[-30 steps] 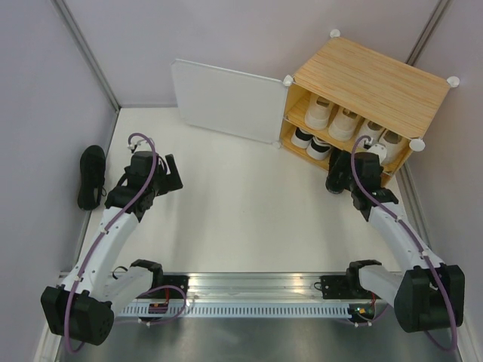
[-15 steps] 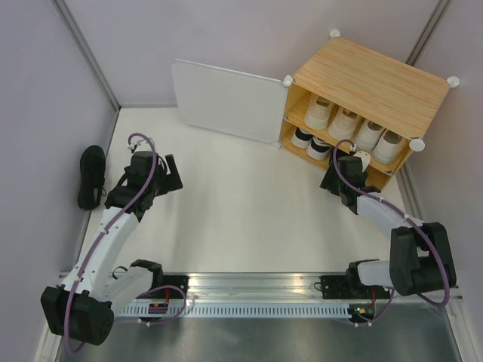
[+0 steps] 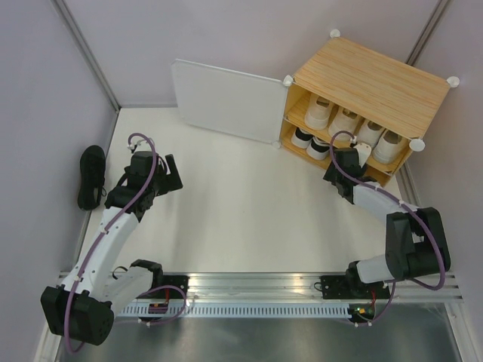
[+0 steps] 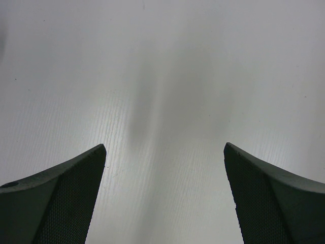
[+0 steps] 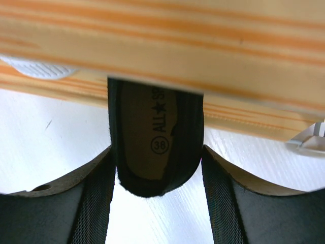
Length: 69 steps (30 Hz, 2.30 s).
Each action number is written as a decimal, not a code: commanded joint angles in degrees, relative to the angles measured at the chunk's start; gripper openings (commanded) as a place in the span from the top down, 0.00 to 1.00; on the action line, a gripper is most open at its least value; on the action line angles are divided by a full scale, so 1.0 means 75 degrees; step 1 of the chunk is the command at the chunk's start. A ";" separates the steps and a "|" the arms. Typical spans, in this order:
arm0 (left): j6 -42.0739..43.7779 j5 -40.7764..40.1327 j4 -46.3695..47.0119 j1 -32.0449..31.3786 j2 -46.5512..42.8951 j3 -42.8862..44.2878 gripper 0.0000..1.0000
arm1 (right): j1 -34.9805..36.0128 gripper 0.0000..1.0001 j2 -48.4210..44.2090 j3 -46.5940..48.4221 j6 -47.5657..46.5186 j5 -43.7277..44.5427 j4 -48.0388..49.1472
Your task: Place and organize the shoes in the shoe cabinet
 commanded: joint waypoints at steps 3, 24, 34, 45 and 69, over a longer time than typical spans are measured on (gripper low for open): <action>0.0147 0.0044 0.0114 0.0016 -0.0032 0.0054 0.00 | -0.0145 0.81 0.0354 0.0677 0.0077 0.0867 0.0362; 0.0147 -0.0003 0.0114 0.0016 0.0026 0.0043 0.00 | -0.0544 0.53 0.1867 0.1486 -0.0205 0.0446 0.1441; 0.0147 0.0009 0.0103 0.0016 0.0026 0.0054 0.00 | -0.0544 0.03 0.1281 0.1088 0.0182 -0.0035 0.0902; 0.0147 0.0020 0.0114 0.0016 0.0003 0.0042 0.00 | -0.0532 0.40 -0.0183 -0.0176 0.1528 0.0222 0.0713; 0.0147 0.0009 0.0103 0.0016 -0.0044 0.0054 0.00 | -0.0661 0.99 0.0683 0.0395 0.0617 0.0561 0.1885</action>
